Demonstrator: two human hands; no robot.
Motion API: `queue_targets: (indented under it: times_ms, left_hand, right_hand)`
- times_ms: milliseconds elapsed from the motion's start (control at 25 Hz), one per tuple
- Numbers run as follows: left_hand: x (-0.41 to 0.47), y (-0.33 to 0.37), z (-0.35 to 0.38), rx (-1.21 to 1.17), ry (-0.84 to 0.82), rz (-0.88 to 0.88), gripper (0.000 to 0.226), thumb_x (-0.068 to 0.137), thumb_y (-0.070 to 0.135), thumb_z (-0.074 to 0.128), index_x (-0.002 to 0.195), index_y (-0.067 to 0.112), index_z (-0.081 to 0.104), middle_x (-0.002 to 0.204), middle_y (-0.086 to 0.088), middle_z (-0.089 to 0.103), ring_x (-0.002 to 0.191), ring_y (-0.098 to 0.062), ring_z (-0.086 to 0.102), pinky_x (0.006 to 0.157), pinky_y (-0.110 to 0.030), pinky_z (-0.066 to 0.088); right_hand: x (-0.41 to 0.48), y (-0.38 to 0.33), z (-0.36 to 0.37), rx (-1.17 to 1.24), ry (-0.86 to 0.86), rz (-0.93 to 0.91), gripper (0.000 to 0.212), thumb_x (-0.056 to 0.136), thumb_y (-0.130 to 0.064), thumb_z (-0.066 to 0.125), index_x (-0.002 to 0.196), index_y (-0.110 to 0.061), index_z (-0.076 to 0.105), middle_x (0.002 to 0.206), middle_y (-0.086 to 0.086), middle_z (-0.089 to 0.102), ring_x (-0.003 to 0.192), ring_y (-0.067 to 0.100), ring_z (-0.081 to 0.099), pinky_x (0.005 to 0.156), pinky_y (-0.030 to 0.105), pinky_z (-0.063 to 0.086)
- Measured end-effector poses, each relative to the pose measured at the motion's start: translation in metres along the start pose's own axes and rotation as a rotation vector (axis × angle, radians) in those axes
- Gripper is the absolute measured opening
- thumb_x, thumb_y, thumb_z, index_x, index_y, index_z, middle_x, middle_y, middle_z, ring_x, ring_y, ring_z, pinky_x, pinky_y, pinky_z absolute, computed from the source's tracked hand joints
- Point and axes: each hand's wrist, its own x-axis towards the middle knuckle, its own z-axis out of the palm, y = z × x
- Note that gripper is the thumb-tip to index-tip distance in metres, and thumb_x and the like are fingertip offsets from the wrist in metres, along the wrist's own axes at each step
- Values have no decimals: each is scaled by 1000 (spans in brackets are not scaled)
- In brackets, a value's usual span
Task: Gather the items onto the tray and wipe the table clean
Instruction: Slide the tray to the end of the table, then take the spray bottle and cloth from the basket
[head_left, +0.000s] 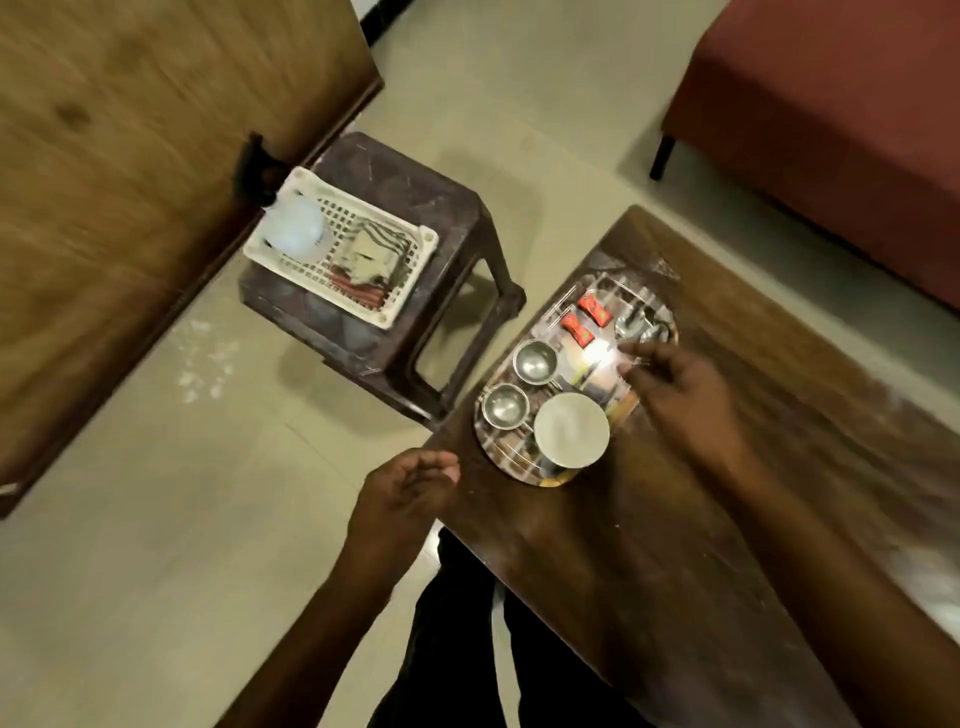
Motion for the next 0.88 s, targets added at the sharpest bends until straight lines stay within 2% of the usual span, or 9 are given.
queue_targets:
  times_ms: [80, 160, 240, 360, 440, 560, 680, 760, 880]
  left_hand:
    - [-34, 27, -17, -5, -13, 65, 13, 96, 8, 74, 101, 19, 81, 99, 3, 84, 92, -11, 78, 90, -33, 60]
    - [-63, 42, -39, -35, -21, 110, 12, 96, 12, 75, 104, 20, 80, 103, 3, 83, 99, -18, 77, 92, -32, 60]
    - [-81, 52, -62, -61, -30, 165, 12, 96, 15, 76, 105, 22, 79, 106, 3, 83, 102, -20, 76, 94, -34, 59]
    - [-94, 59, -101, -63, -21, 184, 13, 96, 15, 76, 108, 20, 79, 109, 1, 83, 98, -12, 76, 94, -34, 58]
    - [-94, 60, -131, -70, -31, 226, 15, 96, 14, 75, 110, 17, 79, 109, 0, 83, 94, -5, 75, 94, -33, 58]
    - [-85, 58, -185, -62, -55, 263, 15, 97, 16, 75, 111, 19, 79, 106, 4, 83, 93, -2, 76, 91, -31, 59]
    - [-66, 58, -238, -82, -83, 293, 15, 96, 18, 76, 110, 23, 80, 105, 6, 83, 94, -3, 76, 91, -33, 62]
    - [-48, 63, -274, -84, -85, 316, 15, 96, 19, 77, 110, 24, 80, 105, 6, 83, 96, -6, 76, 90, -32, 62]
    - [-12, 80, -312, -70, -108, 347, 19, 96, 15, 76, 114, 20, 78, 109, 2, 81, 98, -10, 75, 91, -33, 60]
  right_hand:
    - [-55, -17, 9, 68, -28, 17, 25, 101, -17, 71, 125, -20, 75, 114, -2, 78, 98, 6, 72, 76, 8, 51]
    - [-104, -33, 16, 143, -41, 38, 25, 101, -14, 72, 125, -20, 75, 111, -5, 78, 95, 2, 74, 75, 6, 52]
    - [-143, -41, 19, 141, -24, 10, 25, 100, -13, 72, 123, -22, 76, 113, -9, 78, 100, -3, 73, 80, 6, 52]
    - [-184, -53, 31, 121, -16, 17, 22, 100, -16, 72, 120, -26, 77, 112, -13, 79, 103, -2, 73, 85, 14, 56]
    - [-204, -64, 47, 106, 12, 25, 20, 100, -16, 72, 115, -28, 78, 105, -18, 81, 99, -2, 74, 81, 10, 55]
    - [-218, -91, 82, 90, 41, 30, 22, 100, -10, 71, 115, -24, 78, 106, -13, 81, 96, -6, 74, 75, 5, 53]
    - [-227, -117, 123, 150, 109, 76, 19, 101, -12, 71, 113, -25, 78, 101, -13, 82, 95, -2, 75, 72, 11, 56]
    - [-228, -135, 157, 209, 153, 97, 17, 101, -16, 71, 114, -24, 79, 105, -10, 82, 98, 5, 76, 72, 16, 58]
    - [-217, -154, 202, 246, 164, 115, 19, 101, -21, 72, 119, -24, 78, 112, -3, 81, 106, 17, 76, 87, 36, 63]
